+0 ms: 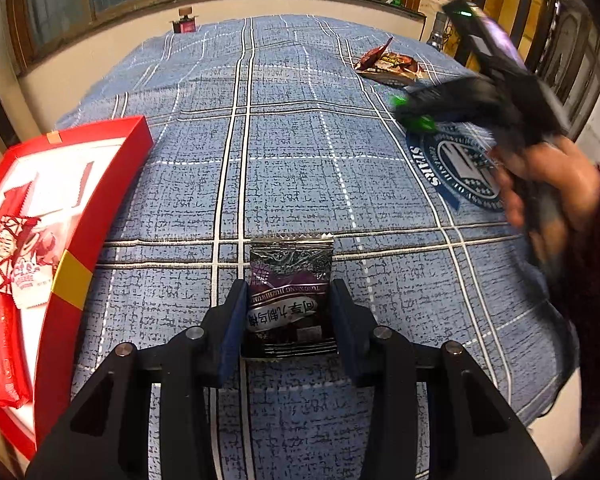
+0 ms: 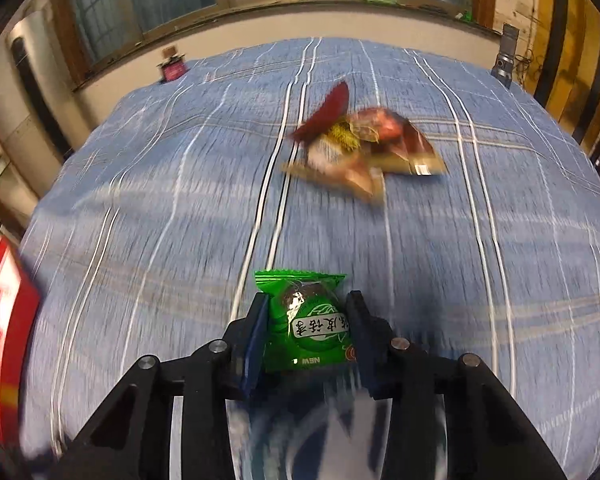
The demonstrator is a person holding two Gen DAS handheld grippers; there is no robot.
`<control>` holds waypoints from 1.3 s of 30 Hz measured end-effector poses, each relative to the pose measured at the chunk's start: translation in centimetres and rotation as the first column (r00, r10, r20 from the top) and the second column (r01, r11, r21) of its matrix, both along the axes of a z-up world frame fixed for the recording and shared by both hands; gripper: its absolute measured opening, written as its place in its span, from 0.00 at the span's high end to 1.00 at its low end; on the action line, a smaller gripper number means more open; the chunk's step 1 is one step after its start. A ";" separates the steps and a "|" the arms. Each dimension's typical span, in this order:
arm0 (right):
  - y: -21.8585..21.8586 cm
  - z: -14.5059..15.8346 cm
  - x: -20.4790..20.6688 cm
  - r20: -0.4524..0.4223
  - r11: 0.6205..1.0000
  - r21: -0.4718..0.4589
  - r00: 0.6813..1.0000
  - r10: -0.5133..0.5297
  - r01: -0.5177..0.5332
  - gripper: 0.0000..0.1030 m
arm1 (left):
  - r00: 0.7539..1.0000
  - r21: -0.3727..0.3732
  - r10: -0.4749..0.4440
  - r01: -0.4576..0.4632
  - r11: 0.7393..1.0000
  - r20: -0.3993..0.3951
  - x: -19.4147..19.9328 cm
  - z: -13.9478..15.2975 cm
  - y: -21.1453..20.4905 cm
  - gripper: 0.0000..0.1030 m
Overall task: Organize snacks
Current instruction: 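Grasp the green packet with the right gripper while the left holds the purple-black packet, then drop the purple-black packet into the box with the left gripper while the right drops the green packet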
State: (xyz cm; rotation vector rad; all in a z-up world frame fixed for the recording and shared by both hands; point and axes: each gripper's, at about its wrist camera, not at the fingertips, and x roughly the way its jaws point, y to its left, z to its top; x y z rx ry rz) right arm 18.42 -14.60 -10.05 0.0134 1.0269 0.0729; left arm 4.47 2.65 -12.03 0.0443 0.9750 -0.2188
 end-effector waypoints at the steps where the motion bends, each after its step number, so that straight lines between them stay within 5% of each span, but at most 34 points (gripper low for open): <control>1: -0.1 0.2 -1.1 -0.003 1.000 -0.002 1.000 0.016 -0.016 0.61 | 1.000 0.014 0.003 -0.003 1.000 0.007 -0.2 0.0 -0.2 0.62; 11: -1.7 3.2 -13.0 0.085 0.983 0.126 0.989 0.122 -0.132 0.61 | 0.999 0.065 0.030 -0.033 0.997 0.043 -1.7 -0.1 -1.3 0.62; 18: -1.7 3.3 -16.4 0.108 0.971 0.192 0.986 0.124 -0.143 0.61 | 0.997 0.086 0.030 -0.036 0.996 0.070 -2.9 0.3 -1.9 0.62; 33: 2.9 2.2 -17.3 0.074 0.950 0.224 0.976 0.207 -0.218 0.61 | 0.990 0.088 0.078 -0.089 0.992 0.120 -4.0 1.3 0.6 0.62; 39: 8.9 4.8 -15.3 0.129 0.911 0.238 0.940 0.315 -0.337 0.61 | 0.956 0.090 0.196 -0.219 0.971 0.217 -4.1 4.4 6.2 0.62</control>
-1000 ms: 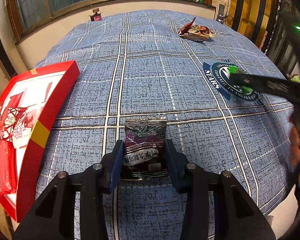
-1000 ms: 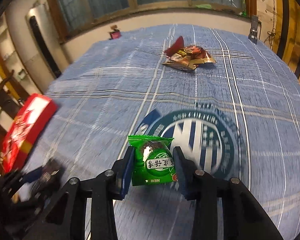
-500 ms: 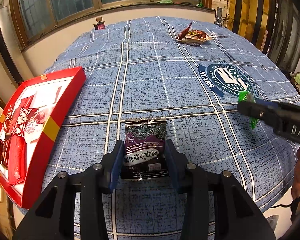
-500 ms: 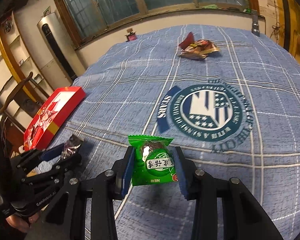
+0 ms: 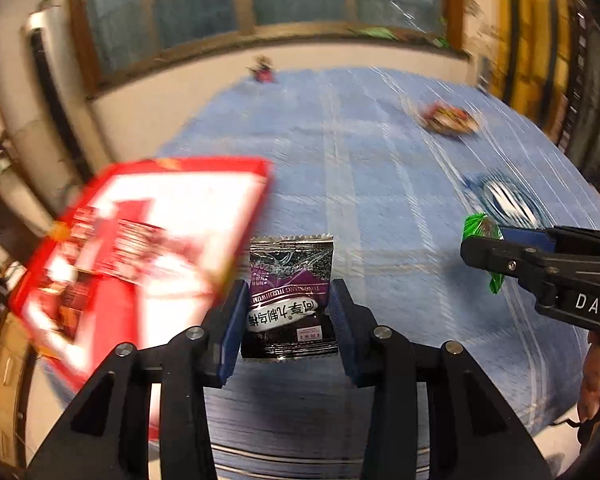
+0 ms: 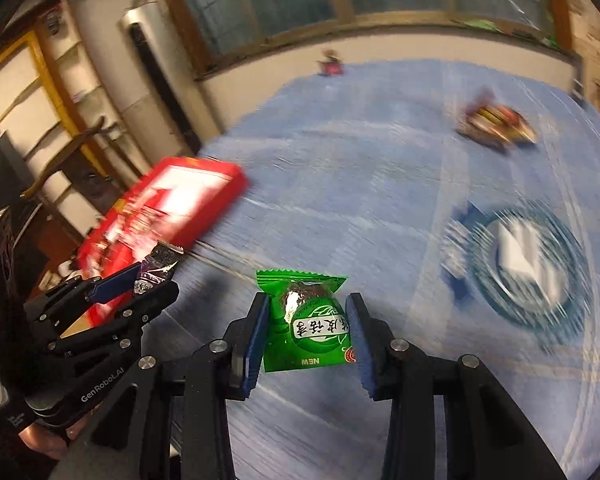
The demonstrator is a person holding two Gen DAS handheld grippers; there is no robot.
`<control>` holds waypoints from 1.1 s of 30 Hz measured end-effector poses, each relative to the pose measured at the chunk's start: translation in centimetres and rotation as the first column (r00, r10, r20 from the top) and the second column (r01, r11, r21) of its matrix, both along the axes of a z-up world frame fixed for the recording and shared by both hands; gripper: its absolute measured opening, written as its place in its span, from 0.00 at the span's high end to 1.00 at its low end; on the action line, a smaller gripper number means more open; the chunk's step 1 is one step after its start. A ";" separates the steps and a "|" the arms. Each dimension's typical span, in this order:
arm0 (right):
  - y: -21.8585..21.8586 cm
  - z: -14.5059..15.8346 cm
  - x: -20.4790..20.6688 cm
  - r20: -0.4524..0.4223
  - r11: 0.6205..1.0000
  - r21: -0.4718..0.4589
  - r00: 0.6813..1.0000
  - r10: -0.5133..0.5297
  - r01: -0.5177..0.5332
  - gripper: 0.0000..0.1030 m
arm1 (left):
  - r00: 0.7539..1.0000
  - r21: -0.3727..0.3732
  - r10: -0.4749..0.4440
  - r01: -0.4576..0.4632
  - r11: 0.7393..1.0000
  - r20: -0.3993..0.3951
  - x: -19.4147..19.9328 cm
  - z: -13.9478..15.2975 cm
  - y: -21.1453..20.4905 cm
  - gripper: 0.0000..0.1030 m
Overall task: Organize snacks
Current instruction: 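Drop the purple-black packet into the box with the left gripper while the right drops the green packet, then reach the left gripper to the red flower-print packet and grasp it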
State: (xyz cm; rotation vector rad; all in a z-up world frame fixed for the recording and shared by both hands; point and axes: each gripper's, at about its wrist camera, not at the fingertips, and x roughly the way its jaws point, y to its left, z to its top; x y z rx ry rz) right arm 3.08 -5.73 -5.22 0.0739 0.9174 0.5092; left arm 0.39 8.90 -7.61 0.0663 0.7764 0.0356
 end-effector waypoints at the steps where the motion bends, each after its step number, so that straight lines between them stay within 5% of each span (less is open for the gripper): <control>1: 1.4 0.6 0.6 0.012 1.000 0.014 1.000 0.027 -0.027 0.61 | 0.999 0.002 0.028 -0.028 1.000 0.020 0.0 0.8 1.4 0.62; 7: 11.5 3.9 3.5 0.101 0.976 0.122 0.981 0.167 -0.179 0.60 | 0.975 0.029 0.207 -0.210 0.977 0.078 1.0 3.3 9.8 0.62; 10: 15.0 4.7 4.1 0.141 0.959 0.193 0.973 0.184 -0.209 0.51 | 0.958 0.032 0.278 -0.281 0.959 0.077 1.6 3.6 13.2 0.61; 12: 15.8 4.7 4.3 0.141 0.960 0.200 0.975 0.172 -0.198 0.33 | 0.947 0.019 0.313 -0.315 0.949 0.064 1.6 3.4 14.8 0.46; 13: 15.4 4.6 4.3 0.140 0.959 0.211 0.977 0.162 -0.189 0.32 | 0.941 0.009 0.332 -0.333 0.943 0.063 1.5 3.3 15.3 0.37; 14: 14.6 4.2 4.3 0.140 0.952 0.247 0.978 0.152 -0.183 0.32 | 0.934 -0.002 0.351 -0.351 0.936 0.065 1.3 3.1 15.6 0.24; 19: 9.7 2.2 5.0 0.095 0.970 0.225 0.993 0.073 -0.093 0.32 | 0.948 -0.013 0.311 -0.311 0.950 0.062 0.6 1.8 13.6 0.24; 25: 0.7 -0.3 5.6 0.037 0.978 0.203 0.998 -0.058 0.050 0.32 | 0.990 0.028 0.136 -0.137 0.990 0.032 2.0 1.2 6.9 0.24; 33: -15.6 -0.5 7.0 0.041 0.920 0.220 0.939 -0.342 0.326 0.31 | 1.000 0.073 -0.007 0.007 0.997 -0.003 5.7 2.2 -0.6 0.24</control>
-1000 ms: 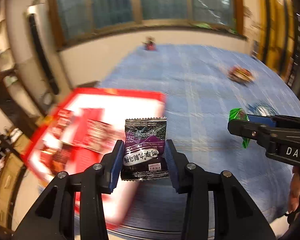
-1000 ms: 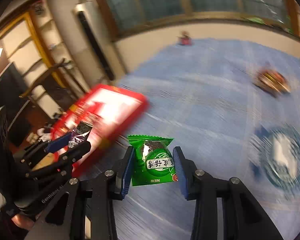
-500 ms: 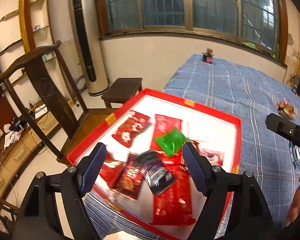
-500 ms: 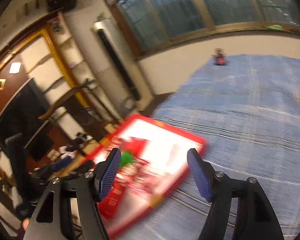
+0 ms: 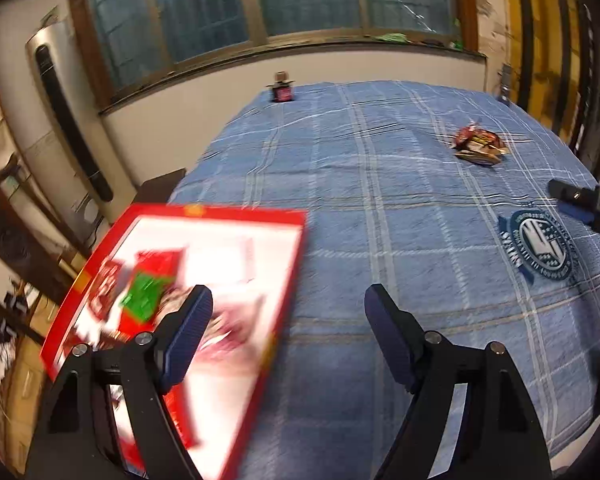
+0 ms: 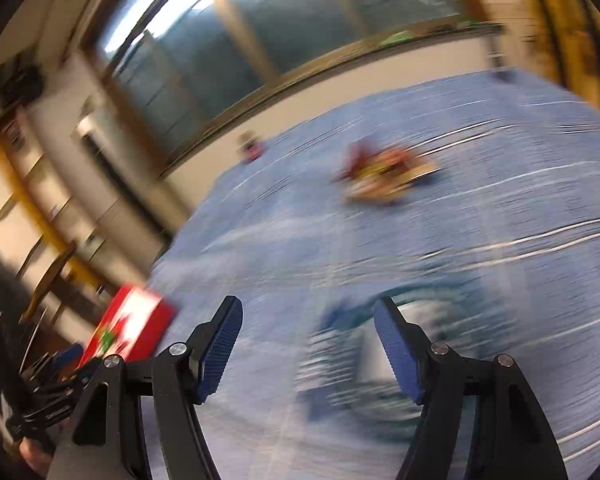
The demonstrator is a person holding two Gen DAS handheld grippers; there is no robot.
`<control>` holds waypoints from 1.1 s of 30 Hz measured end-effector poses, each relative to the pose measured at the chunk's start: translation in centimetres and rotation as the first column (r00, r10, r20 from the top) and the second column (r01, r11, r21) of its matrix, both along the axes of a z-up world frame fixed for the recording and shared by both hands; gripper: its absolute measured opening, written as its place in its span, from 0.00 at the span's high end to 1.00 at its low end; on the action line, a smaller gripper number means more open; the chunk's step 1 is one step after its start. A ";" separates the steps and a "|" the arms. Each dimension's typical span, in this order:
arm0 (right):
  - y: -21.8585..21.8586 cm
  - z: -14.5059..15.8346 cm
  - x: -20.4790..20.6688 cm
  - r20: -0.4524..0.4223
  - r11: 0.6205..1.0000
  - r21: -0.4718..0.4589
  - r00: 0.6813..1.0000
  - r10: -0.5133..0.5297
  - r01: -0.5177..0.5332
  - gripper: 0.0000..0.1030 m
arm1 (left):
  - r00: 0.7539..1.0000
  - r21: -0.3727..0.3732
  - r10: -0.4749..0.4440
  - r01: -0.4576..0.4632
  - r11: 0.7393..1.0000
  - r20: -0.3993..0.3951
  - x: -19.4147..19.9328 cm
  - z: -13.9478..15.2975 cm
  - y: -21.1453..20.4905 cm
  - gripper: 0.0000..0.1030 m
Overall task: Organize snacks
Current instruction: 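Reach the left gripper to the red flower-print packet and grasp it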
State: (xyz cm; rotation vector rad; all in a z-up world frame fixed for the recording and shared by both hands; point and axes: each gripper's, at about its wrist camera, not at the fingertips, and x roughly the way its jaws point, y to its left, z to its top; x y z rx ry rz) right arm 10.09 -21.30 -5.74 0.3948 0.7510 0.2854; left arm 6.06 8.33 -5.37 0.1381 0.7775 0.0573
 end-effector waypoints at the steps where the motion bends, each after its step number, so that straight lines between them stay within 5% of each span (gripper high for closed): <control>1: -1.9 0.0 0.2 0.001 0.999 -0.003 0.999 -0.038 0.038 0.31 | 1.000 0.006 -0.011 0.011 1.000 0.000 0.8 0.4 -1.0 0.24; 8: -12.2 -1.0 1.2 0.010 0.964 0.098 0.969 -0.248 0.246 0.29 | 0.998 -0.030 -0.062 0.062 0.998 0.013 8.7 3.2 -7.4 0.24; 14: -15.2 -1.9 0.9 -0.032 0.922 0.192 0.941 -0.337 0.337 0.29 | 0.996 -0.062 -0.093 0.092 0.994 -0.006 17.7 4.4 -13.5 0.24; 21: -16.6 -2.4 0.5 -0.048 0.887 0.275 0.927 -0.373 0.371 0.29 | 0.997 -0.041 -0.064 0.063 0.997 -0.033 27.3 1.9 -20.1 0.24; 27: -14.5 -0.8 0.4 0.035 0.931 0.182 0.944 -0.328 0.316 0.29 | 0.978 -0.081 -0.105 0.092 0.992 -0.182 30.6 -2.0 -23.7 0.24; 30: -14.7 -0.8 0.2 0.042 0.926 0.196 0.941 -0.336 0.322 0.29 | 0.924 -0.188 -0.260 0.213 0.959 -0.281 27.9 -3.4 -24.8 0.24; 31: -14.9 -0.8 0.2 0.041 0.922 0.202 0.937 -0.346 0.331 0.29 | 0.884 -0.273 -0.344 0.263 0.925 -0.315 26.3 -3.5 -24.8 0.24; 33: -15.7 -0.9 -0.1 0.033 0.907 0.234 0.930 -0.367 0.349 0.29 | 0.757 -0.494 -0.554 0.355 0.794 -0.347 21.7 -3.7 -24.0 0.24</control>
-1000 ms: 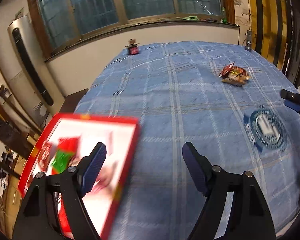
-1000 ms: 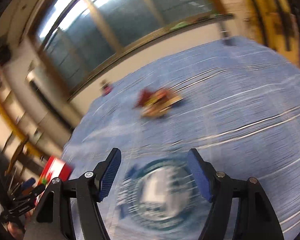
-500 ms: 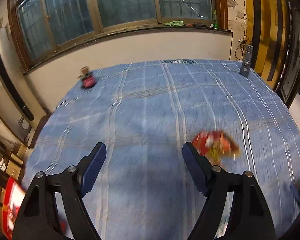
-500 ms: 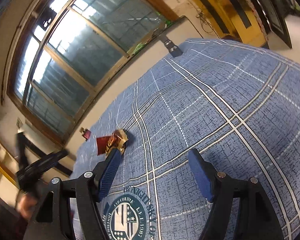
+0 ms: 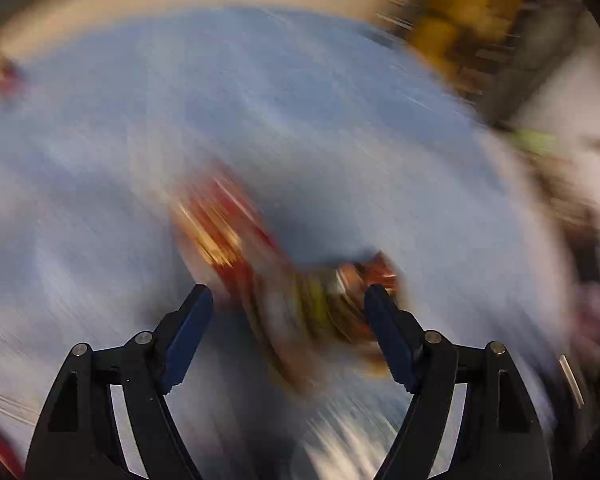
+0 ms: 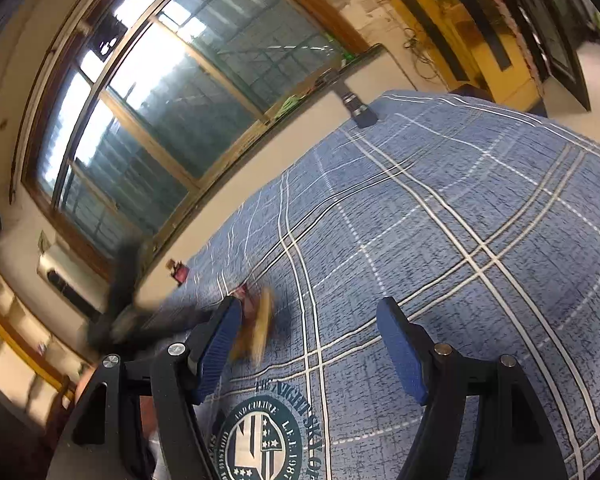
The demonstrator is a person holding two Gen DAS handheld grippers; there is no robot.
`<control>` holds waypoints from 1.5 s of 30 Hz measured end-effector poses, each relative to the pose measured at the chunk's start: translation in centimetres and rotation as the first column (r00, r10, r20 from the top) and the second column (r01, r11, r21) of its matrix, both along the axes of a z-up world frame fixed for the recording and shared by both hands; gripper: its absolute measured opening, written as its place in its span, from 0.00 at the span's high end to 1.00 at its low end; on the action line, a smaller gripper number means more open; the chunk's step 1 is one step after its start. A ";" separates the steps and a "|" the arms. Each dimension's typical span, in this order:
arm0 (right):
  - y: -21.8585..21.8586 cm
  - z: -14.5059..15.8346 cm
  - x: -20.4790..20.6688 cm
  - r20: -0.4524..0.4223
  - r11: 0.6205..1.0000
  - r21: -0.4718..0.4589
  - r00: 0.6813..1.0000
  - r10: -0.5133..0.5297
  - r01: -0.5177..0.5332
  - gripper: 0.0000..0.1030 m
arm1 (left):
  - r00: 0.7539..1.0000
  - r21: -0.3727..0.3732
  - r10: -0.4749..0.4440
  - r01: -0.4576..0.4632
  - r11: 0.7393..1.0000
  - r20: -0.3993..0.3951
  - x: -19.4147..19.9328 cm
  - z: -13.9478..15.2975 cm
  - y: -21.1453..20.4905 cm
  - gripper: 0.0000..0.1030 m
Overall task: Organize snacks
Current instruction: 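Reach the left gripper to the red flower-print packet and grasp it, then grasp the gold-brown packet with the right gripper while the left holds the red packet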
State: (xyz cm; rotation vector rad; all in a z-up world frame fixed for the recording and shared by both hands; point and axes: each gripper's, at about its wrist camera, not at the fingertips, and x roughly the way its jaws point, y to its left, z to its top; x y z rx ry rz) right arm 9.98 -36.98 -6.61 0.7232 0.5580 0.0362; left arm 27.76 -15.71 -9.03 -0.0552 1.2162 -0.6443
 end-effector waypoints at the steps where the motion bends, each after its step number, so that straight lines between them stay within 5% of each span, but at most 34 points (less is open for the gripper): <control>1: -0.3 0.0 -0.1 0.003 1.000 0.015 1.000 -0.006 0.006 0.29 | 0.997 -0.049 -0.071 0.070 0.996 -0.009 -3.4 0.4 0.8 0.24; 5: -0.1 0.3 -0.2 0.006 1.000 0.007 1.000 0.002 -0.002 0.29 | 0.966 -0.028 -0.055 0.064 0.998 0.252 -12.4 3.9 6.0 0.24; 13: 1.2 -0.4 0.9 -0.055 0.997 -0.004 0.995 0.081 -0.081 0.26 | 0.954 0.007 0.099 -0.105 0.994 0.283 -14.6 3.9 10.6 0.24; 18: 3.3 -1.2 2.1 -0.138 0.985 -0.044 0.978 0.159 -0.167 0.26 | 0.945 0.055 0.196 -0.217 0.975 0.260 -10.0 3.9 11.2 0.24; 24: 4.7 -2.4 3.0 -0.212 0.972 -0.055 0.954 0.214 -0.230 0.26 | 0.917 0.171 0.309 -0.356 0.919 0.252 -1.8 3.6 7.5 0.24; 35: 5.3 -2.4 3.2 -0.213 0.968 -0.056 0.951 0.226 -0.243 0.26 | 0.874 0.308 0.451 -0.486 0.818 0.183 6.6 -0.9 0.6 0.24; 39: 5.3 -2.2 3.1 -0.205 0.969 -0.051 0.952 0.227 -0.242 0.26 | 0.872 0.294 0.476 -0.488 0.822 0.116 7.1 -3.1 0.1 0.22; 43: 5.4 -2.2 3.3 -0.209 0.968 -0.061 0.952 0.226 -0.243 0.26 | 0.869 0.290 0.459 -0.494 0.820 0.185 6.8 -3.2 0.3 0.22; 45: 5.5 -2.2 3.2 -0.212 0.969 -0.067 0.952 0.219 -0.238 0.26 | 0.874 0.286 0.441 -0.484 0.827 0.204 6.7 -3.0 0.8 0.40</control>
